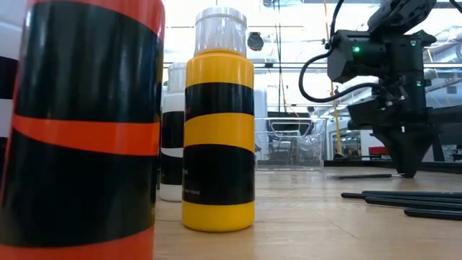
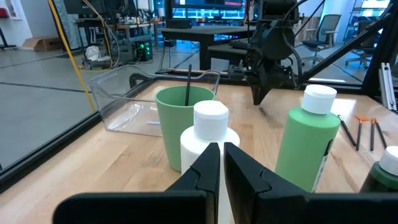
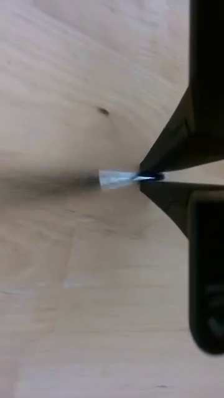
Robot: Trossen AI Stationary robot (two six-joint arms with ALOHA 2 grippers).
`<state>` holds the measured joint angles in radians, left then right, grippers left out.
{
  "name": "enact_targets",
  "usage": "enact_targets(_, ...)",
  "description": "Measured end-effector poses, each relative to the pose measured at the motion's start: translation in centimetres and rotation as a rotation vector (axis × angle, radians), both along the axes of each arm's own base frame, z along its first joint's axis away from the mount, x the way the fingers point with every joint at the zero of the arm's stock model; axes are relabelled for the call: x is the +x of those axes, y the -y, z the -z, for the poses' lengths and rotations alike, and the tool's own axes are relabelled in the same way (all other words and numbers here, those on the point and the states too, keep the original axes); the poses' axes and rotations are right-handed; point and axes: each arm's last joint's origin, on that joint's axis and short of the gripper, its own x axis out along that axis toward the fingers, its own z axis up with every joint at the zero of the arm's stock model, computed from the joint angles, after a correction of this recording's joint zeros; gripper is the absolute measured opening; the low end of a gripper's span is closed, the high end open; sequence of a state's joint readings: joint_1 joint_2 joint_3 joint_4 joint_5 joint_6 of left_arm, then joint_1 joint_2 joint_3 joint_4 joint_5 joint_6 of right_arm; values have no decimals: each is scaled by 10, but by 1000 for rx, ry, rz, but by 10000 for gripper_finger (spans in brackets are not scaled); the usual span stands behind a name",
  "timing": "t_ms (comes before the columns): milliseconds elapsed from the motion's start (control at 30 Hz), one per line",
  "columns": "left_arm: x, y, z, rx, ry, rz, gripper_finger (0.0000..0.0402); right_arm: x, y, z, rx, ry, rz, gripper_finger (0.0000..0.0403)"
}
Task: Pick & Place Paint Supplies
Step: Put the silver paint brush into the green cup
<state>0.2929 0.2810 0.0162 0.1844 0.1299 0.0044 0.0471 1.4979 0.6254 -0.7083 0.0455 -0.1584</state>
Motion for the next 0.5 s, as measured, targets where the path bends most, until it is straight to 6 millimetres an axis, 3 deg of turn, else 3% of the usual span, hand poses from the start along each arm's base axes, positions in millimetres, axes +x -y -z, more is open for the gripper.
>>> enact_targets(267, 0, 0, 0, -1, 1, 0, 26, 6, -6, -12, -62, 99, 92, 3)
enact_targets(433, 0, 0, 0, -2, 3, 0, 26, 8, -15, -38, -75, 284, 159, 1)
enact_targets(500, 0, 0, 0, -2, 2, 0, 26, 11, -20, -58, -46, 416, 160, 1)
